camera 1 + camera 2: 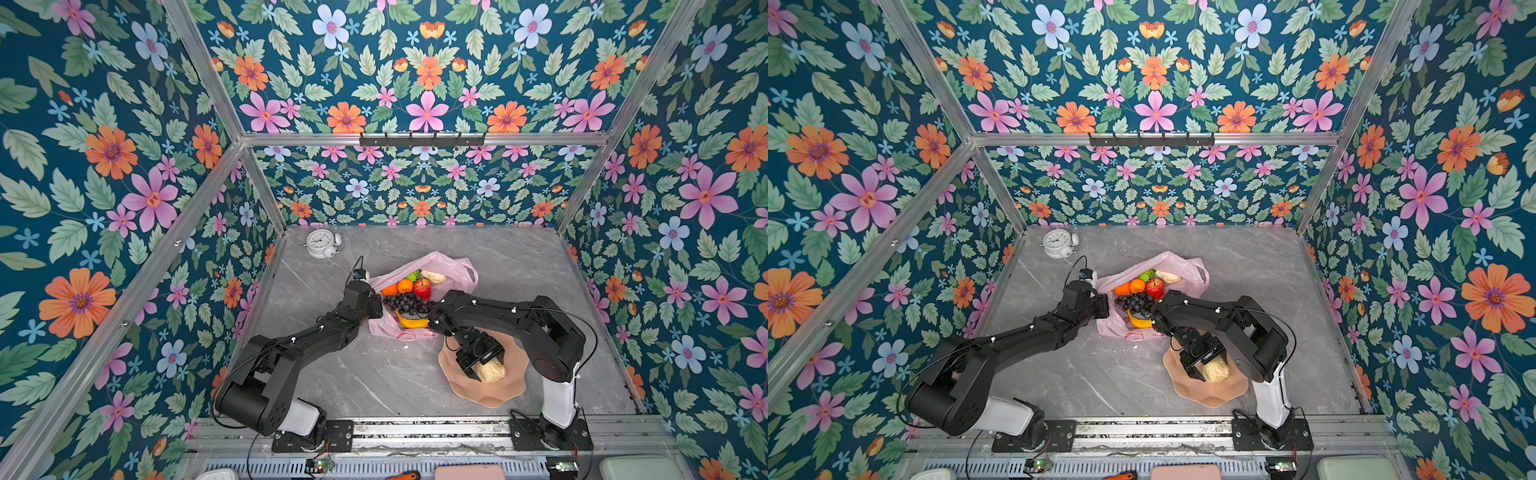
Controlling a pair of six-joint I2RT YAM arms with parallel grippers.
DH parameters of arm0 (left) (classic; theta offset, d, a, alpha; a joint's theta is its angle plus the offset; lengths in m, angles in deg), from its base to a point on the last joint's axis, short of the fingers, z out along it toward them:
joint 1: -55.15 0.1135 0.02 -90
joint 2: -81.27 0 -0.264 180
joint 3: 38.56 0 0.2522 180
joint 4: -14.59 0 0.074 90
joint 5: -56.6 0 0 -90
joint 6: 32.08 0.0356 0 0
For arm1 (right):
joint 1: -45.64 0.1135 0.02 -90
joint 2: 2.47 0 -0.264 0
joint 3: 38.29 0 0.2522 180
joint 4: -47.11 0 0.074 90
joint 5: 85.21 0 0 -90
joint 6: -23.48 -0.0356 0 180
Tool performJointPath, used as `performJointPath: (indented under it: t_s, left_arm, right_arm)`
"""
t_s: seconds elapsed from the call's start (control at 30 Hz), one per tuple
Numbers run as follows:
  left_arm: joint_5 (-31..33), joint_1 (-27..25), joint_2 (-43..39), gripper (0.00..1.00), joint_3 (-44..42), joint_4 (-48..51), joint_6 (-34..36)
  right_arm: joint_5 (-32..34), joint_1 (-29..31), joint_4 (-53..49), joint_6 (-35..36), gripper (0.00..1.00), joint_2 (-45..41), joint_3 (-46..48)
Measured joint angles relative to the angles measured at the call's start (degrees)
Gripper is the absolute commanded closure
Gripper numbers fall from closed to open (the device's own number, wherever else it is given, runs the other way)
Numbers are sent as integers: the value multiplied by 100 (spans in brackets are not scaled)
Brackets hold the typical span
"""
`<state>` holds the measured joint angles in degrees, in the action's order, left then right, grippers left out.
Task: Take the fake fruits out of the plastic bag
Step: 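Lower the pale squash onto the pink plate and open the right gripper, then move the right gripper back into the bag toward the red apple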
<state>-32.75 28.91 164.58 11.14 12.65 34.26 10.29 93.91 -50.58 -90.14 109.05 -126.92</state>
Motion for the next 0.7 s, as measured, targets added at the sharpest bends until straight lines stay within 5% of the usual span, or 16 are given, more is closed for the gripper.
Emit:
performJointPath:
  t_s: [0.3, 0.7]
  left_arm:
    - [0, 0, 0, 100, 0, 0, 0]
    - [0, 2, 2, 100, 0, 0, 20]
  right_arm:
    - [223, 0, -48, -17, 11, -68, -254]
    - [557, 0, -186, -85, 19, -254, -1102]
